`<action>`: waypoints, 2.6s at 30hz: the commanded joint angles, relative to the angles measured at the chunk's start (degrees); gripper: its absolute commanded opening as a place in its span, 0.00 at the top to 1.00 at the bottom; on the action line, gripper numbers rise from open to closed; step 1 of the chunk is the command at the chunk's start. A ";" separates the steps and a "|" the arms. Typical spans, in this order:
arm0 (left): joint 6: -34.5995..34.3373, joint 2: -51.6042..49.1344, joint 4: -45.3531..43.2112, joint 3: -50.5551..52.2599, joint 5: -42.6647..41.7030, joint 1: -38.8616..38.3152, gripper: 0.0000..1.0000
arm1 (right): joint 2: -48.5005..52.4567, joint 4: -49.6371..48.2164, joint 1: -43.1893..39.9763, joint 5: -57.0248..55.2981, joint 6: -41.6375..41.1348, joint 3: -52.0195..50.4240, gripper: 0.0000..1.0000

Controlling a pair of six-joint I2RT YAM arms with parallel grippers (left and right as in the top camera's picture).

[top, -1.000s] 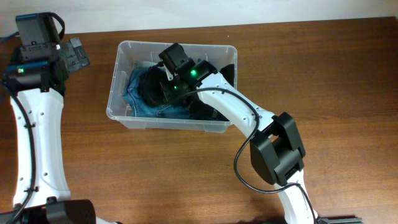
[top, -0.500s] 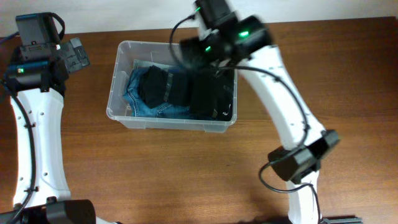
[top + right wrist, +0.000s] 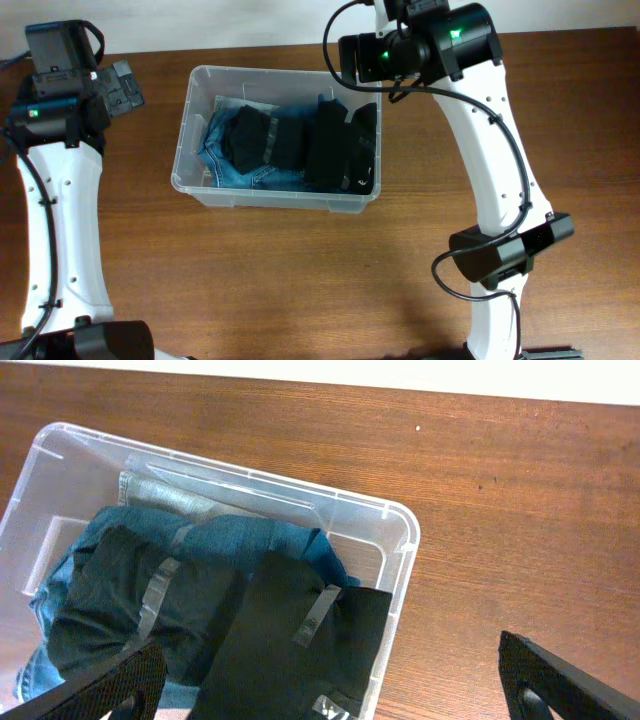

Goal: Pack container

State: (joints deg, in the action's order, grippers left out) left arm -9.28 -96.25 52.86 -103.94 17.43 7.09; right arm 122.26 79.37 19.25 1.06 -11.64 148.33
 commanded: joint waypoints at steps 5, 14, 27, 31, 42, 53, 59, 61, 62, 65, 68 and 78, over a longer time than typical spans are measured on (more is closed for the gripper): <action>-0.11 -0.39 -0.13 -0.61 0.81 0.22 0.01 | -14.43 1.05 -2.08 -1.33 2.47 0.50 0.02; -0.11 -0.39 -0.13 -0.61 0.81 0.22 0.01 | -28.52 -7.45 -3.17 -3.45 13.81 -11.45 0.02; -0.11 -0.39 -0.13 -0.61 0.81 0.22 0.01 | -63.08 -41.77 -13.97 7.43 13.77 -70.38 0.02; -0.11 -0.39 -0.13 -0.61 0.81 0.22 0.01 | -73.37 -46.82 -17.16 7.58 13.79 -84.74 0.02; -0.11 -0.39 -0.13 -0.61 0.81 0.22 0.01 | -105.28 -70.47 -20.83 7.54 13.79 -128.78 0.02; -0.11 -0.39 -0.13 -0.61 0.81 0.22 0.01 | -118.07 -70.84 -20.83 5.79 13.79 -144.98 0.02; -0.11 -0.39 -0.13 -0.61 0.81 0.22 0.00 | -121.20 -70.88 -20.83 4.26 13.79 -145.98 0.02; -0.11 -0.39 -0.13 -0.61 0.81 0.22 0.01 | -122.09 -70.90 -20.83 4.24 13.79 -145.98 0.02; -0.11 -0.39 -0.13 -0.61 0.81 0.22 0.01 | -122.07 -70.86 -20.83 4.28 13.79 -145.98 0.02; -0.11 -0.39 -0.13 -0.61 0.81 0.22 0.01 | -122.07 -70.86 -20.83 4.28 13.79 -145.98 0.02; -0.11 -0.39 -0.13 -0.61 0.81 0.22 0.01 | -122.05 -70.86 -20.83 4.28 13.79 -145.98 0.02; -0.11 -0.39 -0.13 -0.61 0.81 0.22 0.01 | -122.05 -70.86 -20.83 4.28 13.79 -145.98 0.02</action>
State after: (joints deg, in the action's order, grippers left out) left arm -9.28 -96.25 52.86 -103.94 17.63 7.11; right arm 0.84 8.73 -1.10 6.07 1.83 3.03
